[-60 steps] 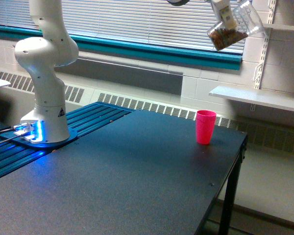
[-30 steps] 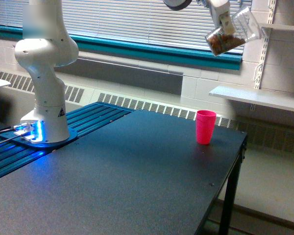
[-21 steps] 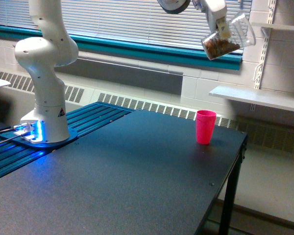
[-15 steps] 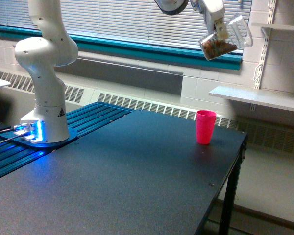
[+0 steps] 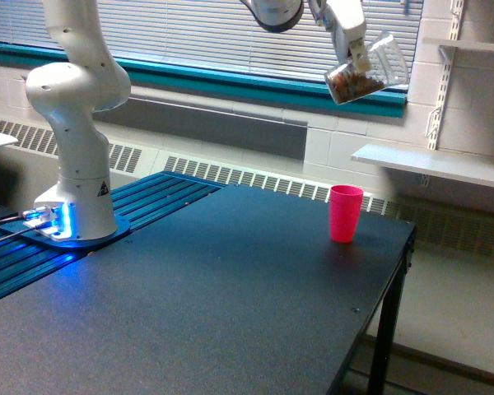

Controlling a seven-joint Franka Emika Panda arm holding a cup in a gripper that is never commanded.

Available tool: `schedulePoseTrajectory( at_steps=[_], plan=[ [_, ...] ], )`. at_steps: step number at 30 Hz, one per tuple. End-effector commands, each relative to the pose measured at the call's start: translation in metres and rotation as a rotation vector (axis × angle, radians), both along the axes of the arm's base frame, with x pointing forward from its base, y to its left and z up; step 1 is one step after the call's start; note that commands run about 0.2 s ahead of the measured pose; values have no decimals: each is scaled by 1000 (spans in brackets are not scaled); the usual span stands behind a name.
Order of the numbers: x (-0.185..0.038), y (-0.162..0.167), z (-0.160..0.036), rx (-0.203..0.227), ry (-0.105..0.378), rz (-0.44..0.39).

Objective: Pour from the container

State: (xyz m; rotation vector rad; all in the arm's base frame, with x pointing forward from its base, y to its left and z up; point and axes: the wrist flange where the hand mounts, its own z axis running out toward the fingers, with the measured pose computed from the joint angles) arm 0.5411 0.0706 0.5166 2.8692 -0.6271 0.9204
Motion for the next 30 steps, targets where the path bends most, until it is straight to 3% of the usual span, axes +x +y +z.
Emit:
schedulePoseTrajectory(
  at_steps=[1,30],
  plan=[
    [-15,23,-6,11,-6,-14],
    [-94,95,-46,-35,66,18]
  ],
)
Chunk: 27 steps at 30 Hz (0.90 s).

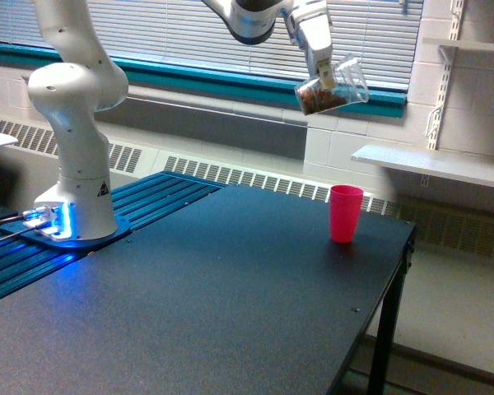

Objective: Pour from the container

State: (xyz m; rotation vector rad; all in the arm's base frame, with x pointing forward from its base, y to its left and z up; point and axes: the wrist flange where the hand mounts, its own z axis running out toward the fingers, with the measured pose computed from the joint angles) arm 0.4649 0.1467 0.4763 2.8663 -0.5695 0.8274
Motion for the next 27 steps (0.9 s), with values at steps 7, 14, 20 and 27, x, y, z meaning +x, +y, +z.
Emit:
schedulePoseTrajectory(
  at_steps=[7,14,20,27],
  plan=[
    [-36,33,-21,-7,33,11],
    [-52,40,-33,-17,57,8],
    [-63,44,-44,-22,83,9],
    [-71,52,-62,-24,125,23]
  ],
)
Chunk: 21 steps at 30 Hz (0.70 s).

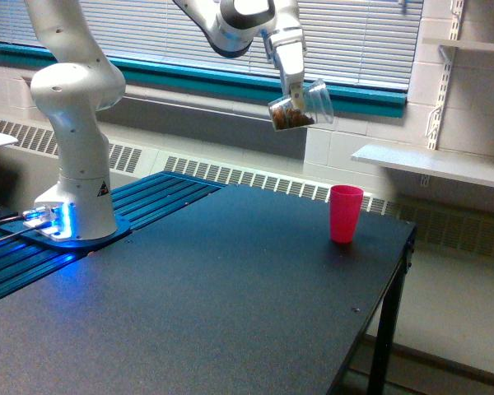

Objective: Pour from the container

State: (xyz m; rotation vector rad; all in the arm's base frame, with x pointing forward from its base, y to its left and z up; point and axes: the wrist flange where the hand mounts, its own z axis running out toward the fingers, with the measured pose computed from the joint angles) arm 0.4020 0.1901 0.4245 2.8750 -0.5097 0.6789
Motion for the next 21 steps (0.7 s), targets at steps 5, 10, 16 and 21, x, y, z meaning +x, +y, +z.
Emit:
schedulePoseTrajectory(
  at_steps=[5,10,16,21],
  plan=[
    [-9,15,-21,10,40,7],
    [-8,22,-34,13,65,16],
    [-3,28,-44,13,80,29],
    [1,34,-53,12,98,40]
  ],
)
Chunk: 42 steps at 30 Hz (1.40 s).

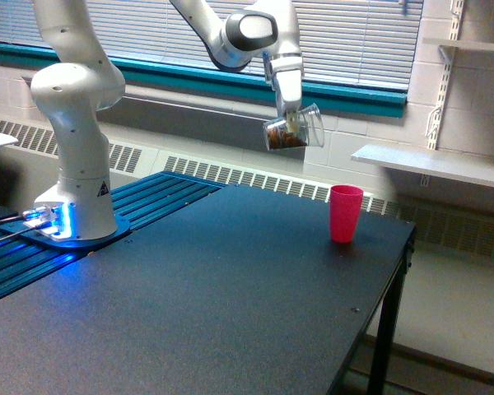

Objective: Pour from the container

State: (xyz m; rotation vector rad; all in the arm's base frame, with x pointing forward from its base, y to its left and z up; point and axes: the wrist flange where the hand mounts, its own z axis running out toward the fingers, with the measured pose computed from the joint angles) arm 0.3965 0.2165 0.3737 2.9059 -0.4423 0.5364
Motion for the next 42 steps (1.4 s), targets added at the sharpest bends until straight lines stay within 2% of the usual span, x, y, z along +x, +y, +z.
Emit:
schedulePoseTrajectory(
  at_steps=[1,12,25,31,42],
  plan=[
    [8,8,-5,13,2,5],
    [21,27,-25,11,44,39],
    [41,45,-35,-13,76,70],
    [43,50,-45,-23,110,75],
    [48,53,-54,-40,141,76]
  ],
)
